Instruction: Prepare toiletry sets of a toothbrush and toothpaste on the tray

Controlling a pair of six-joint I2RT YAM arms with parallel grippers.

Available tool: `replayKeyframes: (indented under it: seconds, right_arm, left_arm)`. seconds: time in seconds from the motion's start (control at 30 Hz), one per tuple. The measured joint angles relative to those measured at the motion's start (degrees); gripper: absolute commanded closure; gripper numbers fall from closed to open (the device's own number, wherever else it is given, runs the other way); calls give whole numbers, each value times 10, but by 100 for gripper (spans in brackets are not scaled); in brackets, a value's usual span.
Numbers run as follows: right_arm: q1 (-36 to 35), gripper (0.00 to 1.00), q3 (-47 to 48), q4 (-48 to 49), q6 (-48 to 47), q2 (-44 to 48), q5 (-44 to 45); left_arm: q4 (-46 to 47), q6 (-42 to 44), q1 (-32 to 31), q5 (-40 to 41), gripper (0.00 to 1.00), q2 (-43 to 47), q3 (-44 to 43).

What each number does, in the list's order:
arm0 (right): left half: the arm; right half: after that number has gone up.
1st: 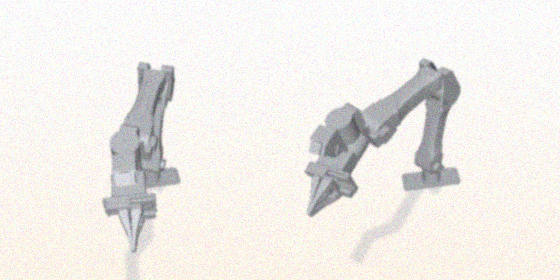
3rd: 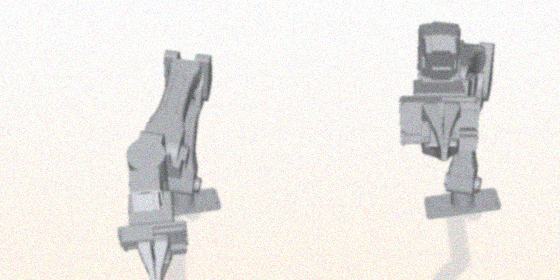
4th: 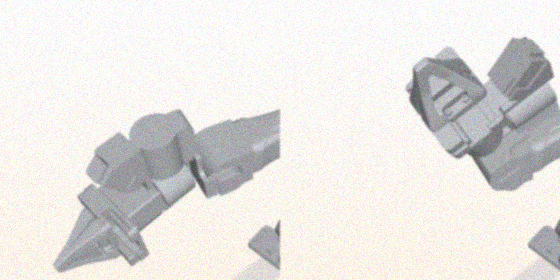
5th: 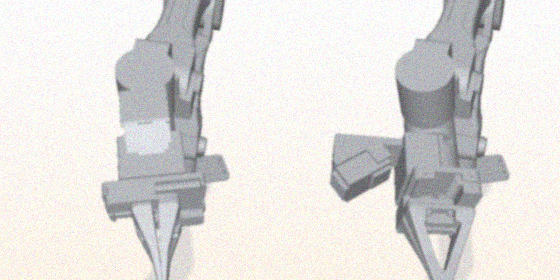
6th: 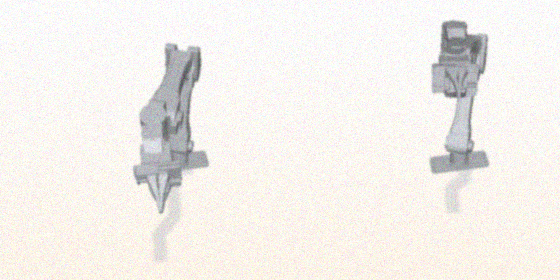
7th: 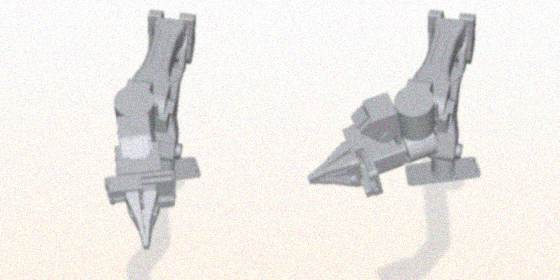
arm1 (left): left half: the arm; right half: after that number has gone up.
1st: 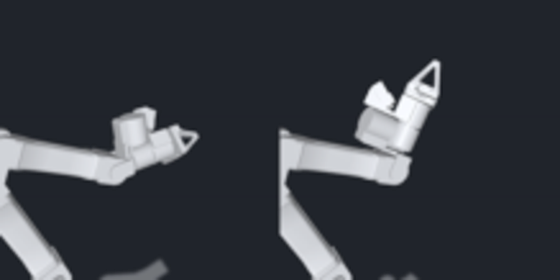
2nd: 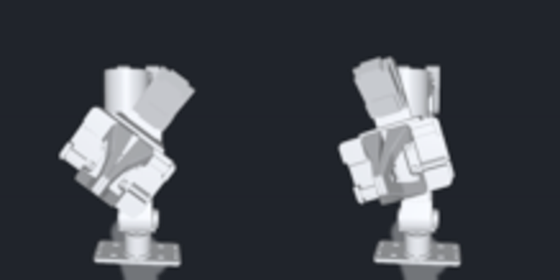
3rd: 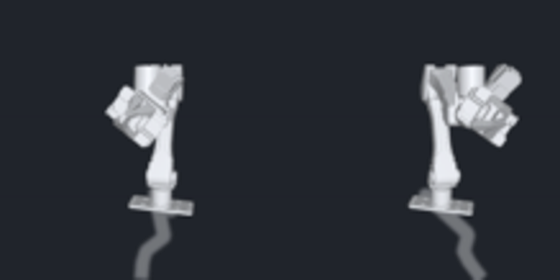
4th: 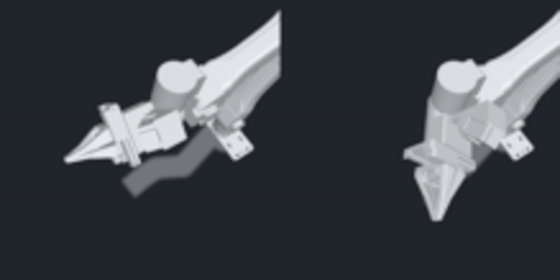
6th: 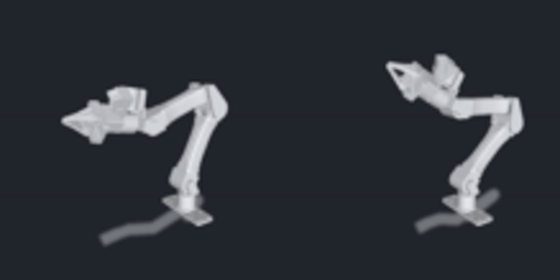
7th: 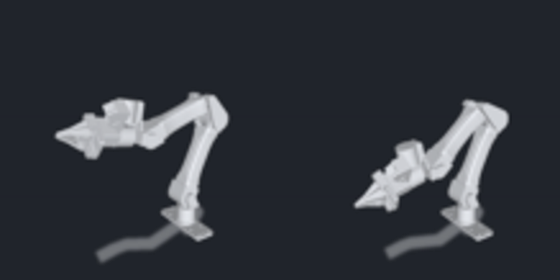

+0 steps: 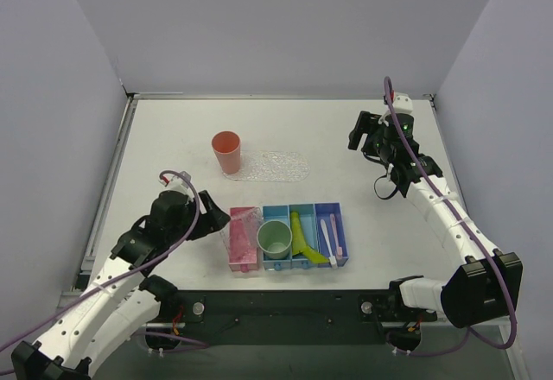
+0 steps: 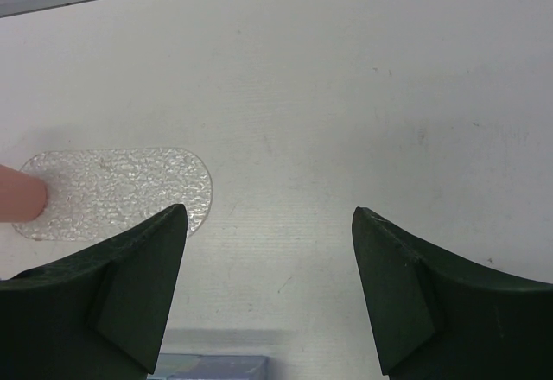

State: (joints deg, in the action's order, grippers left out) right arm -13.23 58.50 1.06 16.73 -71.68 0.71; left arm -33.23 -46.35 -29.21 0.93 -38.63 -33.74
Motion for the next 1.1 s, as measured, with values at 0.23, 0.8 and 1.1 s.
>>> replayKeyframes:
  seconds: [0.23,0.8,1.1]
  right_arm:
    - [0,28,0,0,4,0,-14]
    - [0,28,0,0,2,0,-16]
    - [0,28,1,0,7,2,-16]
  left_arm:
    - [-3,-12,0,-17,17,45,16]
    - [3,-15,0,-27,33,-37,18]
    - [5,-12,-1,-39,51,-56,18]
